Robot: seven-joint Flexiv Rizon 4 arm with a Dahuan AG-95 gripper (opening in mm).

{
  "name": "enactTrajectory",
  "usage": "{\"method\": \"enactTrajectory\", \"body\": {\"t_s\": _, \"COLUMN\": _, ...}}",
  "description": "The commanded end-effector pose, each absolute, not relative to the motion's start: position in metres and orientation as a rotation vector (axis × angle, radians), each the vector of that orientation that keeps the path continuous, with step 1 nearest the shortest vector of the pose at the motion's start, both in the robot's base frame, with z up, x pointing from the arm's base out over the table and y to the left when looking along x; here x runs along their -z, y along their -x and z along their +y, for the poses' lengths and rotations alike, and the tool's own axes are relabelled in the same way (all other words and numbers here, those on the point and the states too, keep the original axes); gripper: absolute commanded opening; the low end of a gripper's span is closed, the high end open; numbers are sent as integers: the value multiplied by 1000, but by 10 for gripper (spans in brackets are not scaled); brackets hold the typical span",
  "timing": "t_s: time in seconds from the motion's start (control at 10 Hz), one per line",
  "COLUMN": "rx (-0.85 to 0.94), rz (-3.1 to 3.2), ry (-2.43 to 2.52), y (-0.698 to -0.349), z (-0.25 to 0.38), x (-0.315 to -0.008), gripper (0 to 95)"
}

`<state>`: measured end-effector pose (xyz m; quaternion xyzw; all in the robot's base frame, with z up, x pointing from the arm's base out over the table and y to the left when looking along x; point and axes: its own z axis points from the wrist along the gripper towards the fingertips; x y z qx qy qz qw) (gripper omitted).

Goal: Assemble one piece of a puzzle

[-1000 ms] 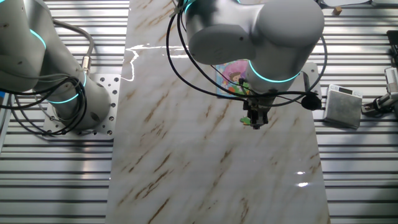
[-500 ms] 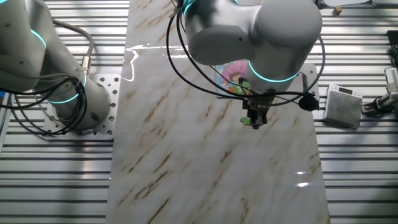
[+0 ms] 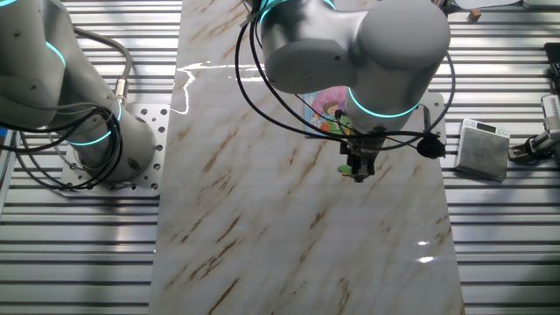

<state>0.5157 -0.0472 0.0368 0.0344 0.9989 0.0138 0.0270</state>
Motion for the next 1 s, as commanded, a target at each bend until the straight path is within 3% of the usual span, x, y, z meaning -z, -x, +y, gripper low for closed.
{"method": "enactTrajectory", "body": {"t_s": 0.1, "rx": -40, "rz": 3080, "ry": -103, "y": -513, "z": -47, "x": -34, "gripper": 380}}
{"method": "enactTrajectory", "body": {"t_s": 1.0, "rx": -37, "rz": 3051, "ry": -108, "y": -515, "z": -47, "x": -18, "gripper": 380}}
